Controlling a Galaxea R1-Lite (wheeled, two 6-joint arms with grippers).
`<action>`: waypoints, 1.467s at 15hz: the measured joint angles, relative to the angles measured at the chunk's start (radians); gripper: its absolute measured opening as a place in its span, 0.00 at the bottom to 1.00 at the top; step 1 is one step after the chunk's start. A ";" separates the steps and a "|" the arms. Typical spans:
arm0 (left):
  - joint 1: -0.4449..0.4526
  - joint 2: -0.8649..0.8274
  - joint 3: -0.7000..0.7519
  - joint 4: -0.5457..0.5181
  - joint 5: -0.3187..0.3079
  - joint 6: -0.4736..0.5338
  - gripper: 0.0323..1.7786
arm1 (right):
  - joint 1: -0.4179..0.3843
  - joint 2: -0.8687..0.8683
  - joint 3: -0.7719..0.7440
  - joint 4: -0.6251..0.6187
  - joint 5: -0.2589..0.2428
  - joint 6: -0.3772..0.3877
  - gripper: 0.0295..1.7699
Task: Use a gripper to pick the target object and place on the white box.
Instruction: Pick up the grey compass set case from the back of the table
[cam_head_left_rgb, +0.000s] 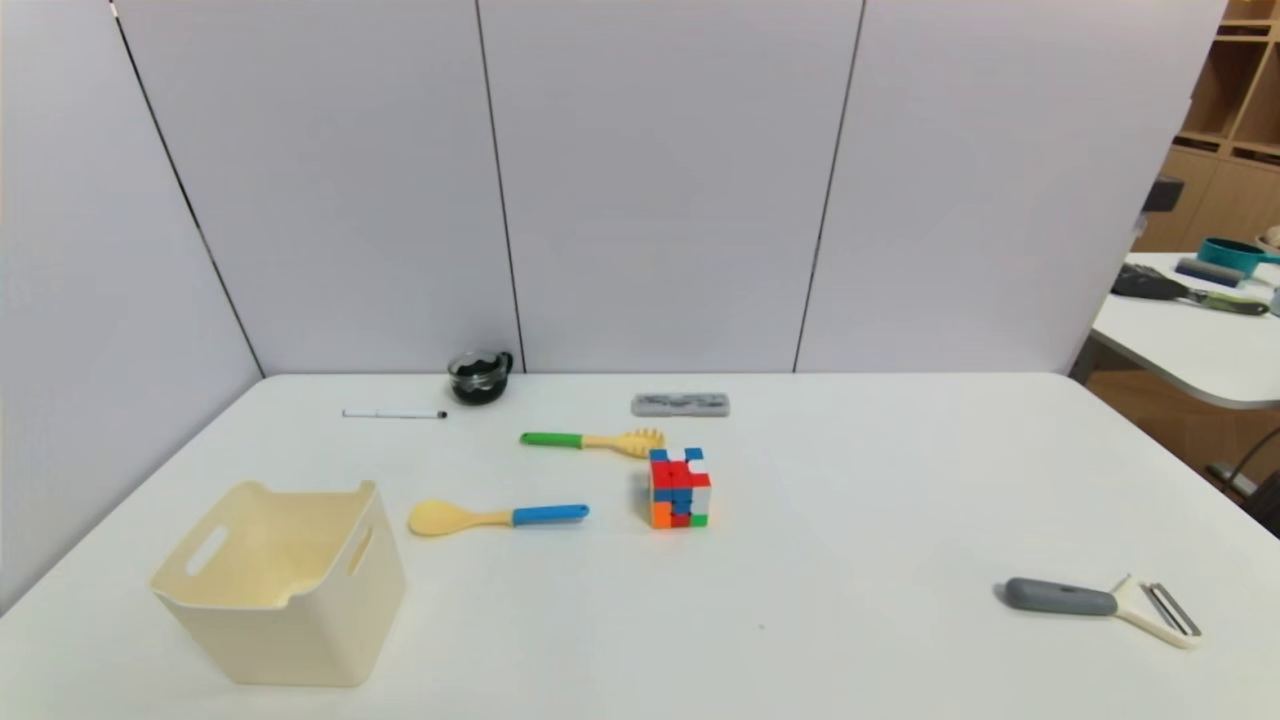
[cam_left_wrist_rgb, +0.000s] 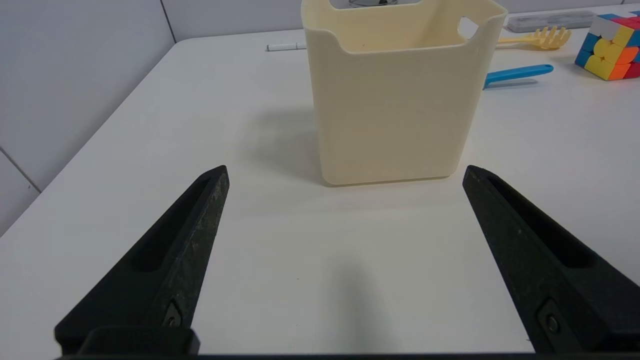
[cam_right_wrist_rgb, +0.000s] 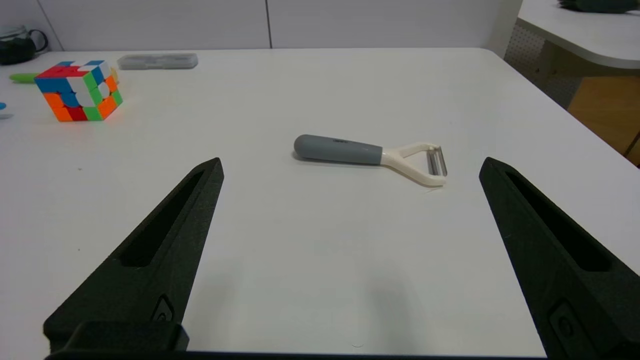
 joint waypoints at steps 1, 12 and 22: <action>0.000 0.000 0.000 0.000 0.000 0.000 0.95 | 0.000 0.000 0.000 0.000 0.000 0.000 1.00; 0.000 0.000 0.000 0.000 0.000 0.000 0.95 | 0.000 0.000 0.000 0.000 0.000 0.000 1.00; 0.000 0.007 -0.005 0.005 0.000 0.005 0.95 | 0.000 0.000 0.000 0.000 0.000 0.000 1.00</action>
